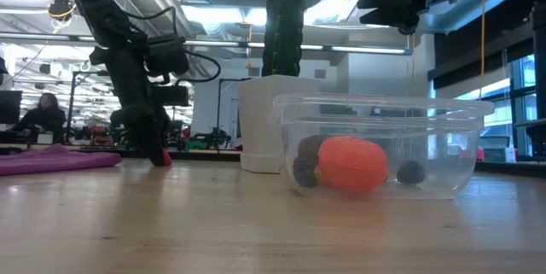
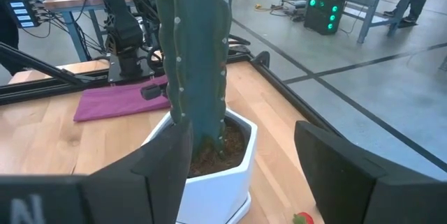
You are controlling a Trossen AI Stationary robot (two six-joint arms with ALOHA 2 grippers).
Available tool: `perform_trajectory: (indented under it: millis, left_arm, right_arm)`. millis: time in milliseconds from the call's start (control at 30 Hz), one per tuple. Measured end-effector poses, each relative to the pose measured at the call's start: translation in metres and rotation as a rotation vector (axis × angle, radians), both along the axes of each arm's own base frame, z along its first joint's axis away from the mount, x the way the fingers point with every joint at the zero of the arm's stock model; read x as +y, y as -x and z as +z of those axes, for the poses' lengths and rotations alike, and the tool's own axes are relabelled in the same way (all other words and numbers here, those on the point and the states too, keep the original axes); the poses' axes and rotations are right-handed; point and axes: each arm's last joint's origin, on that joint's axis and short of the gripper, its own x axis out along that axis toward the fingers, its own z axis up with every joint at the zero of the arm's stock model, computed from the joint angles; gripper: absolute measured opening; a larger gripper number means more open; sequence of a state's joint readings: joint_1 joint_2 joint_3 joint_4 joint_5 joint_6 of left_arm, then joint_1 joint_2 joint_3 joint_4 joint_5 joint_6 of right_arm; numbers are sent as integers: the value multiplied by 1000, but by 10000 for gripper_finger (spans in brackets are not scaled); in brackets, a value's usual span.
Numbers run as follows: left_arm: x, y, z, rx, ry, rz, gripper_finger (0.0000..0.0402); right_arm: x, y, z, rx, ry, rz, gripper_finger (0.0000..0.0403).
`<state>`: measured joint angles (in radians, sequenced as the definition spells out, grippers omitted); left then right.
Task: Pick and placing Produce into tupperware
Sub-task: Put the left strawberry into the transparent bin
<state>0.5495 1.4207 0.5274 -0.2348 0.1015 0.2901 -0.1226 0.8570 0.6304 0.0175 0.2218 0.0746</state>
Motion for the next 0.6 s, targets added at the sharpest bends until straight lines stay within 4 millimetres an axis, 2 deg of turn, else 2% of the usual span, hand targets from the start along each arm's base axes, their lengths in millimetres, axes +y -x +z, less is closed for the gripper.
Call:
perform_trajectory:
  millis: [367,500,600]
  left_arm:
    - [-2,2,4,-17,56,62,119]
    - [-4,-2,26,-103,184,84,118]
    - [-12,-8,47,-198,425,61,118]
  right_arm:
    - [0,0,0,1,2,0,253]
    - [0,0,0,2,5,1,253]
    - [0,0,0,3,8,2,253]
